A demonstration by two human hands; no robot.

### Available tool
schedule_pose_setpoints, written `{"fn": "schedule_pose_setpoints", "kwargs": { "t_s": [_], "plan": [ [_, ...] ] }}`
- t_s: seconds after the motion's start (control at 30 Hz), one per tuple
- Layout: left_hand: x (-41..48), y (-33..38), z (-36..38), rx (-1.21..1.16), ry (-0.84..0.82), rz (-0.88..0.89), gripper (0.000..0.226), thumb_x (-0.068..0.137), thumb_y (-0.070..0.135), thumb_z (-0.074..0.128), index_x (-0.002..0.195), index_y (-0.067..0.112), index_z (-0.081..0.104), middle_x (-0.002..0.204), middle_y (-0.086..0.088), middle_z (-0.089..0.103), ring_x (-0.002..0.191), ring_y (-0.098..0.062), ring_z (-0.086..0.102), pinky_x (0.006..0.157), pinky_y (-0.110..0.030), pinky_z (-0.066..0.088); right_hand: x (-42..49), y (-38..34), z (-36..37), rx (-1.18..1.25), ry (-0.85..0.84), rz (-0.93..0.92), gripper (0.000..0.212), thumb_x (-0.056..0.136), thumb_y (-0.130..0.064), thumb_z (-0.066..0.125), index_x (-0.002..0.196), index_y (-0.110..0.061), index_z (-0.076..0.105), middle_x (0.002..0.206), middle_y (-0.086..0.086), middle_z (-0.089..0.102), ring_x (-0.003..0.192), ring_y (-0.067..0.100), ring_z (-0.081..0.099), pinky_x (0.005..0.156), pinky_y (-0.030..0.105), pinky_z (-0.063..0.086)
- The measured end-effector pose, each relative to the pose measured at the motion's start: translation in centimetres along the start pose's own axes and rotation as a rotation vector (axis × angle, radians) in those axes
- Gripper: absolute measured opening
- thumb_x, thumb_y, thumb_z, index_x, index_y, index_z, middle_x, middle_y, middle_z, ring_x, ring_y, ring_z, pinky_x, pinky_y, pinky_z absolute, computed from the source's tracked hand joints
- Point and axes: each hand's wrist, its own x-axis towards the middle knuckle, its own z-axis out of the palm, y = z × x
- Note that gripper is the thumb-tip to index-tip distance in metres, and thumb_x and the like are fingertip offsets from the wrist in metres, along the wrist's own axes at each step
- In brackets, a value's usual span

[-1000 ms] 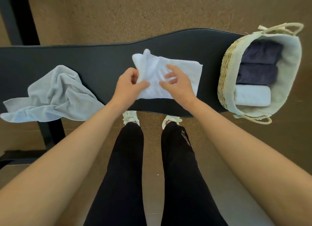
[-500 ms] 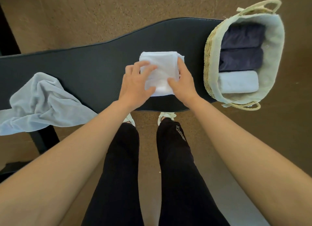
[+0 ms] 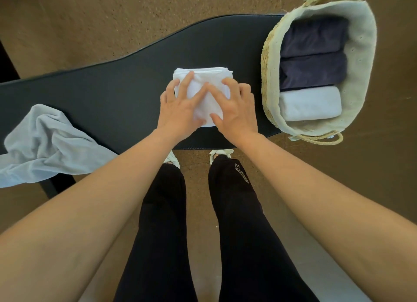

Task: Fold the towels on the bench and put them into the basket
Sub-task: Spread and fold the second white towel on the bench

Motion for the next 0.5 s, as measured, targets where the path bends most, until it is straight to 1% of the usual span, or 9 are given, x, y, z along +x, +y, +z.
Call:
{"fn": "schedule_pose_setpoints", "kwargs": {
  "t_s": [0.07,0.13,0.2,0.23,0.27,0.33,0.37,0.43,0.5],
  "plan": [
    [0.1,0.0,0.0,-0.011,-0.018,0.000,0.088,0.085,0.055,0.072,0.158,0.042,0.025,0.171,-0.003,0.007,0.149,-0.039,0.015,0.116,-0.053,0.032,0.5,-0.1,0.1,-0.037,-0.086,-0.054,0.079,0.082,-0.043,0.080,0.149,-0.026,0.043,0.152,0.006,0.042,0.127,0.033,0.042,0.102,0.043,0.045],
    [0.0,-0.3,0.0,-0.071,-0.028,0.011,0.090,0.084,0.054,0.074,0.159,0.040,0.026,0.171,-0.002,0.007,0.148,-0.039,0.014,0.114,-0.051,0.040,1.3,-0.1,0.2,-0.065,-0.183,-0.053,0.086,0.084,-0.049,0.076,0.155,-0.027,0.032,0.157,0.004,0.034,0.133,0.034,0.037,0.107,0.045,0.040],
    [-0.5,-0.5,0.1,-0.207,0.024,0.000,0.087,0.082,0.040,0.078,0.157,0.034,0.035,0.169,-0.001,0.014,0.146,-0.036,0.018,0.104,-0.047,0.049,2.3,-0.1,0.1,-0.079,-0.248,-0.038,0.094,0.084,-0.055,0.074,0.159,-0.031,0.022,0.157,0.004,0.030,0.131,0.034,0.036,0.105,0.045,0.040],
    [-0.8,-0.6,0.2,-0.294,0.075,-0.045,0.083,0.080,0.033,0.078,0.154,0.030,0.040,0.166,-0.002,0.018,0.143,-0.034,0.022,0.096,-0.042,0.052,2.8,-0.1,0.1,-0.095,-0.264,-0.040,0.099,0.082,-0.058,0.074,0.159,-0.032,0.018,0.154,0.005,0.030,0.128,0.034,0.037,0.102,0.045,0.042],
    [-0.9,-0.5,0.2,-0.387,0.134,-0.124,0.078,0.078,0.028,0.077,0.149,0.027,0.044,0.161,-0.003,0.023,0.140,-0.031,0.028,0.091,-0.038,0.053,3.2,0.0,0.0,-0.108,-0.275,-0.045,0.102,0.081,-0.061,0.073,0.160,-0.033,0.015,0.152,0.005,0.031,0.125,0.033,0.038,0.100,0.045,0.042],
    [-1.0,-0.3,0.1,-0.630,0.215,-0.343,0.073,0.077,0.023,0.076,0.143,0.020,0.045,0.148,-0.005,0.033,0.130,-0.026,0.043,0.089,-0.034,0.055,3.7,0.1,0.0,-0.119,-0.290,-0.050,0.108,0.078,-0.064,0.073,0.160,-0.035,0.011,0.151,0.007,0.030,0.125,0.033,0.038,0.100,0.045,0.042],
    [-0.9,0.0,0.0,-0.771,0.213,-0.459,0.073,0.080,0.022,0.077,0.143,0.019,0.042,0.142,-0.005,0.038,0.123,-0.023,0.051,0.089,-0.032,0.056,3.8,0.2,0.1,-0.114,-0.293,-0.045,0.109,0.077,-0.065,0.074,0.160,-0.036,0.009,0.152,0.007,0.029,0.127,0.033,0.037,0.101,0.046,0.041],
    [-0.7,0.3,-0.3,-0.997,0.133,-0.643,0.070,0.088,0.025,0.077,0.145,0.018,0.036,0.132,-0.002,0.050,0.115,-0.019,0.058,0.088,-0.030,0.058,3.7,0.5,0.3,-0.096,-0.296,-0.028,0.111,0.075,-0.067,0.074,0.160,-0.038,0.008,0.154,0.007,0.026,0.130,0.034,0.035,0.104,0.049,0.039],
    [-0.4,0.6,-0.3,-1.074,0.056,-0.712,0.065,0.091,0.033,0.076,0.142,0.018,0.038,0.128,0.000,0.056,0.115,-0.017,0.061,0.088,-0.031,0.059,3.7,0.5,0.5,-0.084,-0.296,-0.012,0.113,0.074,-0.067,0.074,0.160,-0.040,0.006,0.155,0.007,0.025,0.131,0.034,0.034,0.105,0.051,0.039]
  ]
}}
